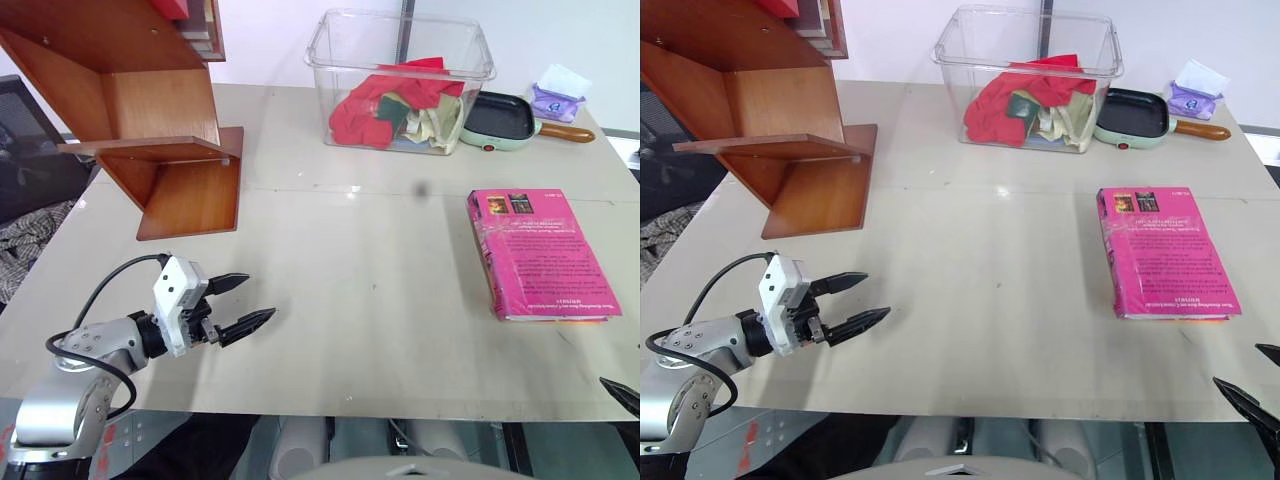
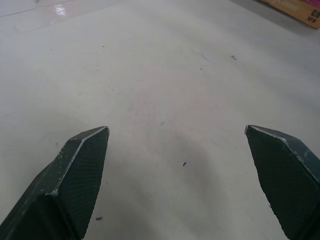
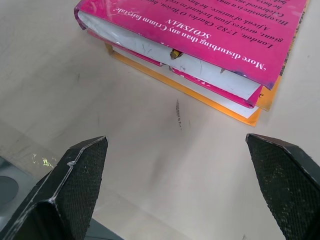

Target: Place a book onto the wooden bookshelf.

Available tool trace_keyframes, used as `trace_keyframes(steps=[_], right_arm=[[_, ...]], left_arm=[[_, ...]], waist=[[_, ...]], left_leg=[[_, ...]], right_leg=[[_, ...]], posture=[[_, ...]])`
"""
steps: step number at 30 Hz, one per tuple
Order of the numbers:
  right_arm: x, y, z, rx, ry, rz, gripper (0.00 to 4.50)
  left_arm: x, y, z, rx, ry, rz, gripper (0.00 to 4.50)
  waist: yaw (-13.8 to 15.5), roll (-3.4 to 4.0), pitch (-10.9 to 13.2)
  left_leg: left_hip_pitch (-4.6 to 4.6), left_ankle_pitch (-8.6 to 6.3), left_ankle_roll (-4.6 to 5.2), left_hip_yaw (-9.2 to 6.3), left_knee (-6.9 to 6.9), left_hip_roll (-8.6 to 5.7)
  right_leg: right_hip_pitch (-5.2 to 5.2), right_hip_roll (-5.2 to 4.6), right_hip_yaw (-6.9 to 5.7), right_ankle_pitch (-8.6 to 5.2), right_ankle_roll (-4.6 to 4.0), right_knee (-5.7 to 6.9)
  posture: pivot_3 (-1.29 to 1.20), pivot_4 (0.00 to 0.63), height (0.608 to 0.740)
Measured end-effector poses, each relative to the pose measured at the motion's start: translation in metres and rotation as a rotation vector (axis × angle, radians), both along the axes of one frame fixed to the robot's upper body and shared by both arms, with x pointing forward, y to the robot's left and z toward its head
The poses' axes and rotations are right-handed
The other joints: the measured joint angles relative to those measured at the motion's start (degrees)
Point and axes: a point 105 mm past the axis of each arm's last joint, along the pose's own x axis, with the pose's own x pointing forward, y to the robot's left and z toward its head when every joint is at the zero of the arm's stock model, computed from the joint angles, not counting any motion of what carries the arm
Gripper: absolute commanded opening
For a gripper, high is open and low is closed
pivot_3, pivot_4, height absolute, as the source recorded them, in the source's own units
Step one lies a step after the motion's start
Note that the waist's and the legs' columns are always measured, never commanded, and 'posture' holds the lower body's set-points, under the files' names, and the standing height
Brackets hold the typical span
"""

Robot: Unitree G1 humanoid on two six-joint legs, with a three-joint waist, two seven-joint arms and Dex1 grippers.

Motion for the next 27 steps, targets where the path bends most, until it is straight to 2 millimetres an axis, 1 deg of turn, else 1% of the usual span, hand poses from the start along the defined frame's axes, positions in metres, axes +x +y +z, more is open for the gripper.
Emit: trace_keyframes(steps=[2, 3, 4, 6, 7, 11, 12, 14, 16, 17, 18, 19, 20, 22, 25, 26, 27], right_arm=[[0.000, -0.001, 0.000, -0.002, -0.003, -0.001, 4.47], [0.006, -0.005, 0.001, -0.014, -0.039, -0.039, 4.47], [0.017, -0.011, 0.004, -0.021, -0.095, -0.085, 4.47], [0.036, -0.018, 0.017, -0.052, -0.203, -0.148, 4.47], [0.041, -0.021, 0.020, -0.062, -0.232, -0.173, 4.47], [0.048, -0.042, 0.020, -0.052, -0.207, -0.269, 4.47], [0.051, -0.046, 0.025, -0.056, -0.206, -0.278, 4.47], [0.056, -0.050, 0.032, -0.073, -0.210, -0.297, 4.47], [0.069, -0.058, 0.045, -0.105, -0.220, -0.334, 4.47], [0.075, -0.058, 0.051, -0.112, -0.238, -0.337, 4.47], [0.089, -0.057, 0.058, -0.109, -0.249, -0.347, 3.93], [0.092, -0.057, 0.060, -0.109, -0.253, -0.349, 3.70], [0.108, -0.053, 0.067, -0.098, -0.254, -0.353, 3.38], [0.130, -0.045, 0.073, -0.076, -0.223, -0.366, 2.47], [0.145, -0.036, 0.071, -0.071, -0.163, -0.360, 1.16], [0.150, -0.034, 0.068, -0.074, -0.134, -0.356, 0.68], [0.154, -0.033, 0.064, -0.083, -0.108, -0.356, 0.10]], left_arm=[[0.000, 0.000, 0.000, 0.001, -0.001, -0.001, 4.50], [0.006, -0.004, 0.004, -0.013, -0.016, -0.008, 4.50], [0.015, -0.012, 0.015, -0.041, -0.060, -0.027, 4.50], [0.028, -0.031, 0.036, -0.094, -0.137, -0.080, 4.50], [0.033, -0.037, 0.046, -0.110, -0.166, -0.099, 4.50], [0.042, -0.052, 0.061, -0.164, -0.203, -0.131, 4.50], [0.043, -0.058, 0.066, -0.177, -0.204, -0.161, 4.50], [0.042, -0.065, 0.070, -0.190, -0.209, -0.204, 4.50], [0.036, -0.079, 0.074, -0.189, -0.220, -0.294, 4.50], [0.034, -0.084, 0.076, -0.194, -0.226, -0.319, 4.50], [0.030, -0.091, 0.081, -0.208, -0.242, -0.359, 4.50], [0.030, -0.094, 0.083, -0.210, -0.247, -0.370, 4.50], [0.026, -0.101, 0.089, -0.222, -0.271, -0.404, 4.50], [0.022, -0.105, 0.096, -0.235, -0.294, -0.429, 4.50], [0.019, -0.107, 0.098, -0.238, -0.292, -0.445, 4.50], [0.017, -0.107, 0.097, -0.238, -0.283, -0.448, 4.50], [0.016, -0.108, 0.097, -0.236, -0.277, -0.452, 4.50]], waist=[[0.1, 0.00, 0.0], [0.3, -0.03, 0.0], [0.4, -0.13, 0.0], [0.6, -0.06, 0.0], [0.6, 0.02, 0.0], [0.3, 0.06, -0.1], [0.2, 0.06, -0.1], [0.0, 0.07, -0.1], [-0.1, 0.07, -0.1], [-0.1, 0.07, 0.0], [-0.3, 0.03, 0.0], [-0.4, 0.02, 0.0], [-0.6, 0.03, 0.0], [-1.1, 0.03, 0.0], [-1.1, 0.04, 0.0], [-1.1, 0.04, 0.0], [-1.0, 0.04, 0.0]], left_leg=[[0.01, 0.00, 0.00, 0.02, 0.00, 0.00], [0.03, 0.00, 0.01, 0.01, 0.00, 0.00], [-0.03, 0.01, 0.01, -0.03, 0.17, -0.01], [0.00, 0.02, 0.03, 0.02, 0.26, -0.08], [0.04, 0.02, 0.03, 0.04, 0.25, -0.10], [-0.02, 0.00, 0.04, 0.07, 0.12, -0.12], [-0.01, -0.01, 0.05, 0.06, 0.08, -0.12], [0.00, -0.03, 0.06, 0.05, 0.02, -0.12], [-0.01, -0.03, 0.06, 0.06, 0.00, -0.11], [-0.01, -0.03, 0.06, 0.07, 0.01, -0.12], [0.05, -0.03, 0.06, 0.07, 0.04, -0.12], [0.03, -0.03, 0.07, 0.07, 0.09, -0.12], [0.03, -0.02, 0.07, 0.08, 0.13, -0.13], [0.08, -0.01, 0.08, 0.07, 0.17, -0.15], [0.04, -0.01, 0.08, 0.07, 0.16, -0.14], [0.01, -0.01, 0.08, 0.07, 0.16, -0.13], [-0.04, -0.02, 0.08, 0.06, 0.15, -0.13]], right_leg=[[0.00, 0.00, 0.01, 0.00, 0.00, 0.00], [0.03, 0.00, 0.01, 0.00, 0.00, -0.02], [0.02, 0.02, -0.04, 0.01, 0.01, 0.01], [0.08, -0.05, 0.00, 0.02, 0.01, 0.06], [0.14, -0.04, 0.04, 0.02, 0.02, 0.07], [0.09, 0.11, 0.07, 0.12, -0.16, 0.05], [0.08, 0.18, 0.12, 0.14, -0.09, 0.03], [0.08, 0.27, 0.13, 0.22, 0.04, 0.01], [0.06, 0.31, 0.14, 0.22, 0.03, -0.02], [0.06, 0.31, 0.17, 0.22, 0.02, -0.02], [0.11, 0.31, 0.19, 0.21, 0.01, 0.01], [0.10, 0.33, 0.19, 0.21, 0.00, 0.01], [0.10, 0.32, 0.22, 0.22, 0.00, 0.04], [0.14, 0.32, 0.25, 0.22, -0.01, 0.12], [0.12, 0.36, 0.15, 0.25, 0.03, 0.14], [0.10, 0.37, 0.12, 0.25, 0.03, 0.14], [0.07, 0.36, 0.10, 0.25, 0.03, 0.12]], posture=[[0.00, 0.150, 0.714], [0.00, 0.150, 0.714], [0.00, 0.150, 0.714], [0.00, 0.150, 0.714], [0.00, 0.150, 0.714], [0.00, 0.150, 0.714], [0.00, 0.150, 0.714], [0.00, 0.150, 0.714], [0.00, 0.150, 0.714], [0.00, 0.150, 0.714], [0.00, 0.150, 0.714], [0.00, 0.150, 0.714], [0.00, 0.150, 0.714], [0.00, 0.150, 0.714], [0.00, 0.150, 0.714], [0.00, 0.150, 0.714], [0.00, 0.150, 0.714]])
